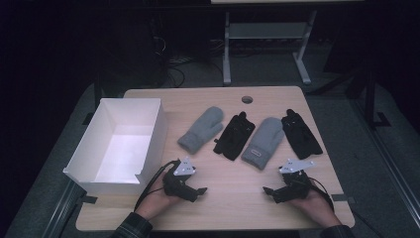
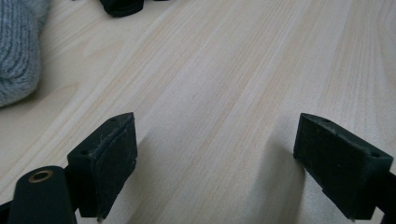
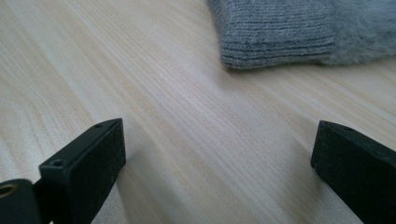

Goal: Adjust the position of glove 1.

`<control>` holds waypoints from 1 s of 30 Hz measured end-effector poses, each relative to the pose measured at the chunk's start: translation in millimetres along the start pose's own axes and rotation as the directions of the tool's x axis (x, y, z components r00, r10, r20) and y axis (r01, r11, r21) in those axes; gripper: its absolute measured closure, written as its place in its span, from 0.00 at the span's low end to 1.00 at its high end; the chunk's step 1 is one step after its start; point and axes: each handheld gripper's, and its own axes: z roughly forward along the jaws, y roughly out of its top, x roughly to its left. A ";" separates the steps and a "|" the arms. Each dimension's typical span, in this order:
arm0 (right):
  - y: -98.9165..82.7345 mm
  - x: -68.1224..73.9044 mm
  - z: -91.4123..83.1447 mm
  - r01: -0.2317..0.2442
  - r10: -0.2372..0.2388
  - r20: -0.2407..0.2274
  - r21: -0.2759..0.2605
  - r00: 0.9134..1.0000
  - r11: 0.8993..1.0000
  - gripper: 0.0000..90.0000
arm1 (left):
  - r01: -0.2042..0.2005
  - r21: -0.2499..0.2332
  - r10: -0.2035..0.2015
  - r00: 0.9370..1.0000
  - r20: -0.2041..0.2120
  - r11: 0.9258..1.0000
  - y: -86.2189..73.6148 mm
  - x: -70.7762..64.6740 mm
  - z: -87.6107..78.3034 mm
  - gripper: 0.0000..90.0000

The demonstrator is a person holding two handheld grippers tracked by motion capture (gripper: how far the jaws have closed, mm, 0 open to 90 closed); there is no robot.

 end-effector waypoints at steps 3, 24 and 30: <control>0.0 0.3 -0.1 -0.004 0.004 -0.002 0.002 1.000 1.000 0.03 | -0.001 -0.003 0.001 1.000 -0.002 1.000 -0.4 0.0 -0.1 0.14; 48.0 -16.9 -16.4 -0.012 0.013 0.012 -0.062 1.000 0.998 0.95 | -0.001 -0.007 0.001 1.000 0.011 1.000 -5.8 0.8 -5.6 0.14; 67.8 -31.3 -7.2 -0.007 0.008 0.010 -0.091 1.000 0.996 1.00 | -0.003 -0.002 0.003 1.000 0.003 1.000 -5.7 0.4 -6.3 0.14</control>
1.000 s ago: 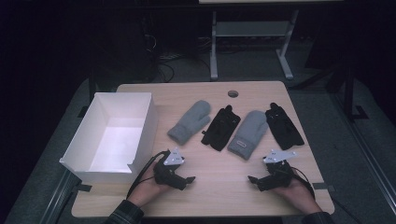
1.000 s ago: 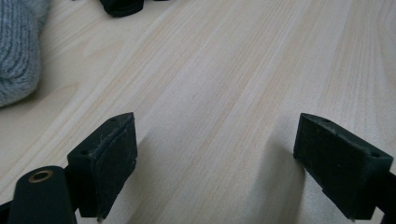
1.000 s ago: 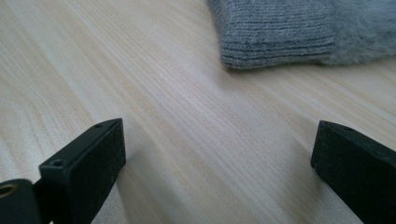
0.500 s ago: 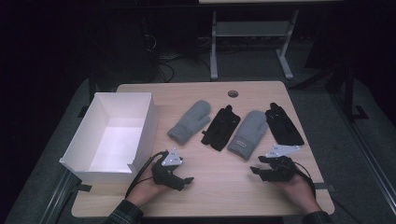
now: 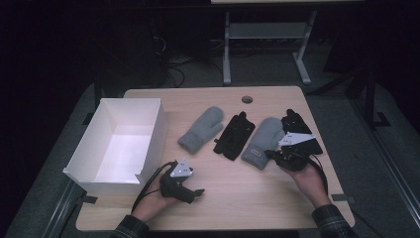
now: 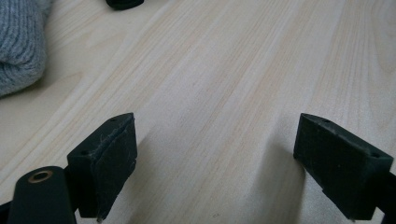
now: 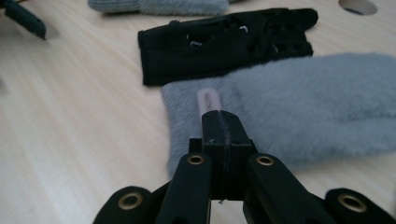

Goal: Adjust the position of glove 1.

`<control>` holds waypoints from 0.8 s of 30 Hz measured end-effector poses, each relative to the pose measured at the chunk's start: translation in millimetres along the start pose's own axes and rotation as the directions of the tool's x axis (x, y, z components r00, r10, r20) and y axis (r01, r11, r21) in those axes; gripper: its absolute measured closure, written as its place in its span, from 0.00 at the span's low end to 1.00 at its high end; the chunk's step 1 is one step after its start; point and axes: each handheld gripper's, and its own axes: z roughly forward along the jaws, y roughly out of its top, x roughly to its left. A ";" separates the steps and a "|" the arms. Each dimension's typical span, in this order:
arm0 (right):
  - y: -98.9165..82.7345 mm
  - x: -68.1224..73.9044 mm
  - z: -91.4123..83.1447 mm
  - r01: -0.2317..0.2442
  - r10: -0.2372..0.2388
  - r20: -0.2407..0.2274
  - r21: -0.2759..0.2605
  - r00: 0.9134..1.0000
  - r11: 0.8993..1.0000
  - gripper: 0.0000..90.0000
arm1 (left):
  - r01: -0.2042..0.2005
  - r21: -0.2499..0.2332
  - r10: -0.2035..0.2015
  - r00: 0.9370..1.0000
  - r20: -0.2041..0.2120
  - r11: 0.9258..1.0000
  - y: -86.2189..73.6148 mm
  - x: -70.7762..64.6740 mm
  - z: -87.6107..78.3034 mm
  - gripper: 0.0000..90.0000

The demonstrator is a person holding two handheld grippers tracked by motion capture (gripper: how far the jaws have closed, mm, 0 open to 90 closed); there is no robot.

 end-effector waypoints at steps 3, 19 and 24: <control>5.0 -5.1 4.0 0.000 0.000 0.001 -0.004 1.000 1.000 1.00 | 0.000 0.003 0.000 1.000 0.000 1.000 0.2 0.1 -0.1 0.14; 11.4 -38.7 47.1 -0.022 0.023 -0.014 0.062 1.000 0.998 1.00 | 0.024 -0.005 -0.024 1.000 -0.006 1.000 -3.7 -2.4 -3.3 0.14; 6.5 -37.6 53.9 -0.020 0.022 -0.022 0.087 1.000 0.996 1.00 | 0.023 -0.005 -0.023 1.000 -0.007 1.000 -3.9 -2.5 -3.7 0.14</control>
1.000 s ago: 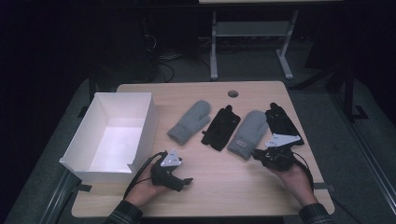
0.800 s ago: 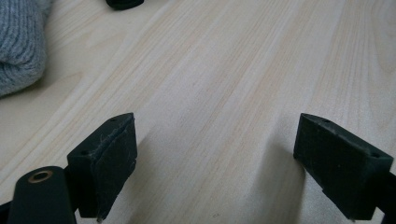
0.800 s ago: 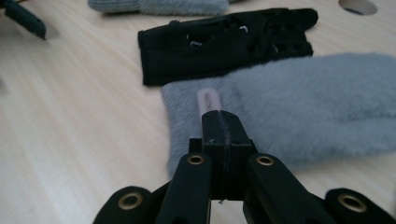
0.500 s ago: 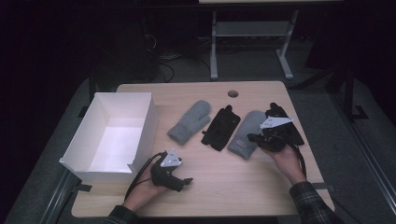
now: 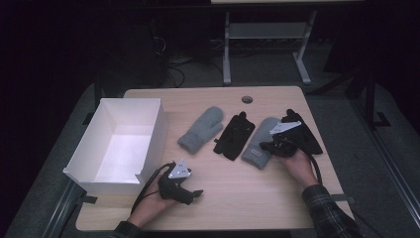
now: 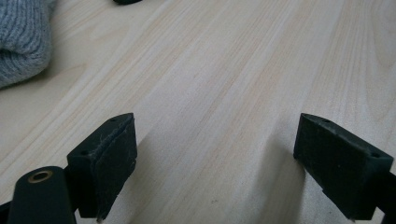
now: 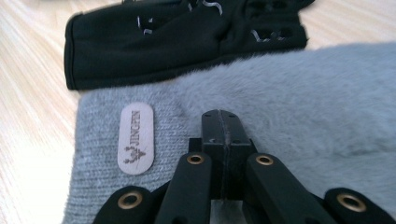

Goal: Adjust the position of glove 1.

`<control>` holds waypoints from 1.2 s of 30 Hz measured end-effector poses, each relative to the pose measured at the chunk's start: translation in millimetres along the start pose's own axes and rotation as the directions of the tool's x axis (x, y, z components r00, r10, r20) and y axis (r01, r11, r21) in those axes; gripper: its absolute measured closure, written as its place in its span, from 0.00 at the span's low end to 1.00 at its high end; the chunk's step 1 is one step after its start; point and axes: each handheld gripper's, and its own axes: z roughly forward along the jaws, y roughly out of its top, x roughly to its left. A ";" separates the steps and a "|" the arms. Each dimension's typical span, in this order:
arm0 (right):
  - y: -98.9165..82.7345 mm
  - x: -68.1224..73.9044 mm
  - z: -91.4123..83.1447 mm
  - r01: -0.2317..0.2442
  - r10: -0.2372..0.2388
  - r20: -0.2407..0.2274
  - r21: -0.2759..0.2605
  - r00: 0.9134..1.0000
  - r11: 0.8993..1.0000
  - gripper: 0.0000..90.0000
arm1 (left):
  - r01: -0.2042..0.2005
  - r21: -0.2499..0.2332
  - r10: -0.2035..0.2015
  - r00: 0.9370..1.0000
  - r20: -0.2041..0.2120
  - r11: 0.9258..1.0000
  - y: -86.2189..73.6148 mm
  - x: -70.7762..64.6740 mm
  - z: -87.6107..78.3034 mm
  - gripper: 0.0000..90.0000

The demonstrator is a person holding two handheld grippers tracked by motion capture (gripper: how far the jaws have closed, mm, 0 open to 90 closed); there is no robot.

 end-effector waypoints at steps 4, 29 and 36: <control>-0.7 4.2 -0.4 0.024 -0.024 -0.016 0.015 1.000 1.000 1.00 | 0.007 0.001 -0.007 1.000 -0.007 1.000 -0.6 -1.1 -0.8 0.14; -10.5 50.6 -14.9 0.092 -0.087 -0.087 0.052 0.992 0.994 1.00 | 0.004 0.007 -0.004 1.000 -0.013 1.000 -1.2 -1.5 -1.8 0.14; -10.8 68.5 -15.8 0.118 -0.112 -0.112 0.052 0.987 0.992 1.00 | 0.004 0.006 -0.004 1.000 -0.013 1.000 -1.2 -1.5 -1.8 0.14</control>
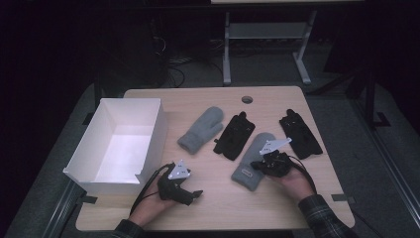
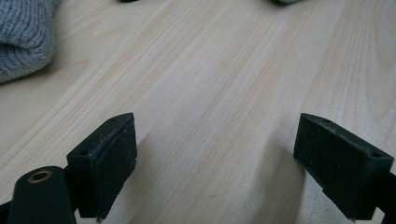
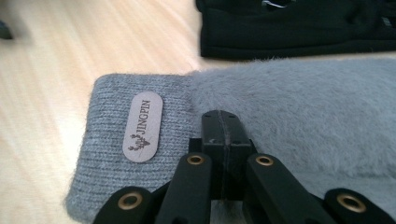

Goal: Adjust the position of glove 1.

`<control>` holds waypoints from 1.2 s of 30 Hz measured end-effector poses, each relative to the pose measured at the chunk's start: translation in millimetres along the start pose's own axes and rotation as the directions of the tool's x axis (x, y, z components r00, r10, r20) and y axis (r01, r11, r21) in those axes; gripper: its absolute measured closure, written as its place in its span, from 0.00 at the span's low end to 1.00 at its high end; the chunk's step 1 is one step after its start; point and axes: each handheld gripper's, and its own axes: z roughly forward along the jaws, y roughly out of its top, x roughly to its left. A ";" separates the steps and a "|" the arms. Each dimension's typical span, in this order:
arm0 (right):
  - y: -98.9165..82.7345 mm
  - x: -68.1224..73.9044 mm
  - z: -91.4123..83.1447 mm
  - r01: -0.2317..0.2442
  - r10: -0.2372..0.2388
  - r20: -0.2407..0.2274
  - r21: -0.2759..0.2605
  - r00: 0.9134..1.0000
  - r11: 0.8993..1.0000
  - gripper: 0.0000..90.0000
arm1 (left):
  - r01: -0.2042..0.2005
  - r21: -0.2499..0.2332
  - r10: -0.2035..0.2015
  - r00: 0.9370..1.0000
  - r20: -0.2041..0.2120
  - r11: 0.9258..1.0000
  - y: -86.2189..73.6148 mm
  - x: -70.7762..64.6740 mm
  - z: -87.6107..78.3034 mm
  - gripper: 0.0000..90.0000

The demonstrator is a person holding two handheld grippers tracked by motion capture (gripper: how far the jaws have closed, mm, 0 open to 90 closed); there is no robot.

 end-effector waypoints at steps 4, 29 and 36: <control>3.2 11.7 3.0 0.020 -0.020 -0.020 0.000 1.000 1.000 1.00 | 0.000 0.001 0.000 1.000 0.000 1.000 0.1 0.0 -0.1 0.14; 20.7 59.0 10.6 0.080 -0.087 -0.129 -0.059 0.988 0.995 1.00 | 0.008 -0.006 -0.008 1.000 0.000 1.000 0.1 -0.5 0.4 0.14; 24.2 5.2 -7.8 0.022 -0.019 0.029 -0.107 0.999 0.994 1.00 | 0.001 -0.002 -0.001 1.000 -0.001 1.000 0.2 0.0 0.2 0.14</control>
